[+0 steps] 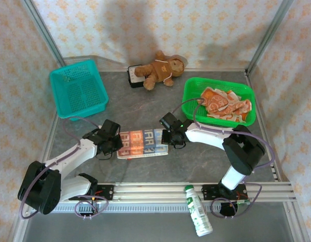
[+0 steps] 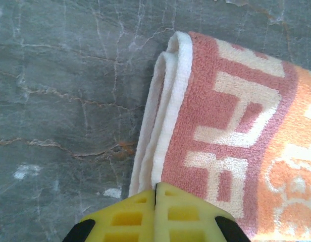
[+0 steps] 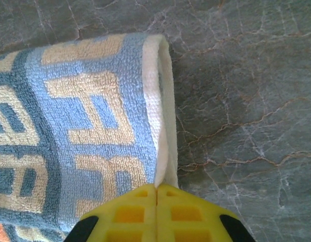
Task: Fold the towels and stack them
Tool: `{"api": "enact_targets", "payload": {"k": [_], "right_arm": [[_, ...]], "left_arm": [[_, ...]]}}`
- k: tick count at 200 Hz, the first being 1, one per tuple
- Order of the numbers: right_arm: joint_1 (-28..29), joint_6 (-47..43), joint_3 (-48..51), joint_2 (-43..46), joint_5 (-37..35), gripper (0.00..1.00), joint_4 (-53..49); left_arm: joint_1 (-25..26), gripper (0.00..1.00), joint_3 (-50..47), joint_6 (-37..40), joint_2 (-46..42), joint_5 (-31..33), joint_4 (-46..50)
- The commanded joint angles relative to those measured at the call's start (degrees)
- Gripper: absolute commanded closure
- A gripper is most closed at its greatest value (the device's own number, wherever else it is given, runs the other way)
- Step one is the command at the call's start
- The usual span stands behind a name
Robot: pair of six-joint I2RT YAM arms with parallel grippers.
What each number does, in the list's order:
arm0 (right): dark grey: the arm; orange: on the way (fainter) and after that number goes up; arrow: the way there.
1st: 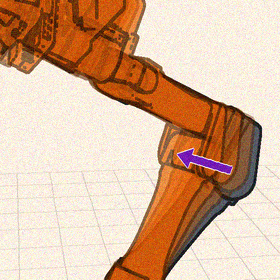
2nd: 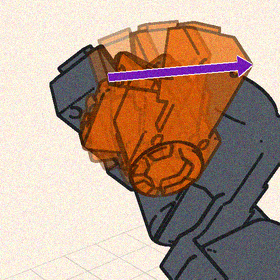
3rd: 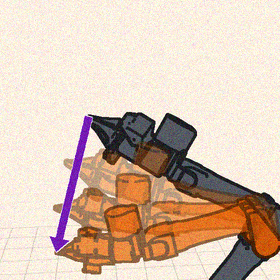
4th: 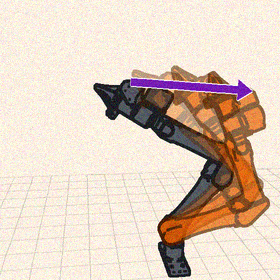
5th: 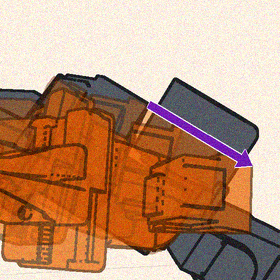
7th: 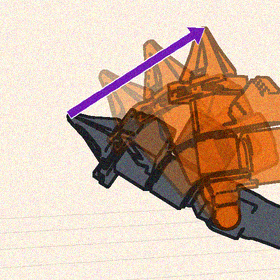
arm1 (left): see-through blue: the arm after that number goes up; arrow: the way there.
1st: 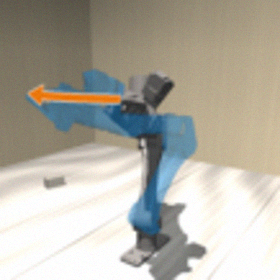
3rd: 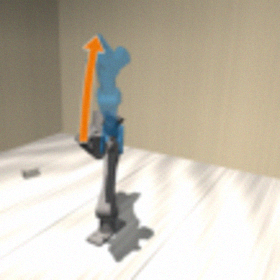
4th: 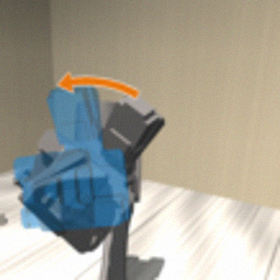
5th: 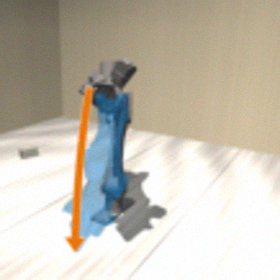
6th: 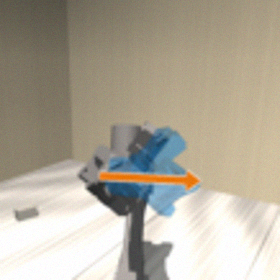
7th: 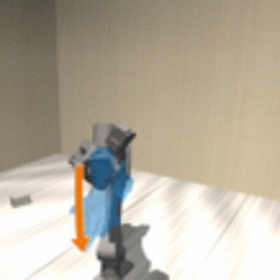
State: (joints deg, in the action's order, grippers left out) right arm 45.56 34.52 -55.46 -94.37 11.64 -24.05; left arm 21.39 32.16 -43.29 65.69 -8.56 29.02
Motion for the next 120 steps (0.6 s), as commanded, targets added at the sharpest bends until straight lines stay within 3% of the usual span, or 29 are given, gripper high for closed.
{"api": "enact_targets", "payload": {"k": [1, 120], "right_arm": [[0.03, 0.47, 0.02, 3.10, -0.56, 1.00, -2.16], [4.56, 5.59, 3.71, 8.62, 1.11, 1.00, -4.02]], "left_arm": [[0.41, 1.00, 1.55, -0.67, -3.39, 2.17, 6.18], [0.57, 1.00, 0.68, -3.30, -13.19, -0.37, 15.59]]}}
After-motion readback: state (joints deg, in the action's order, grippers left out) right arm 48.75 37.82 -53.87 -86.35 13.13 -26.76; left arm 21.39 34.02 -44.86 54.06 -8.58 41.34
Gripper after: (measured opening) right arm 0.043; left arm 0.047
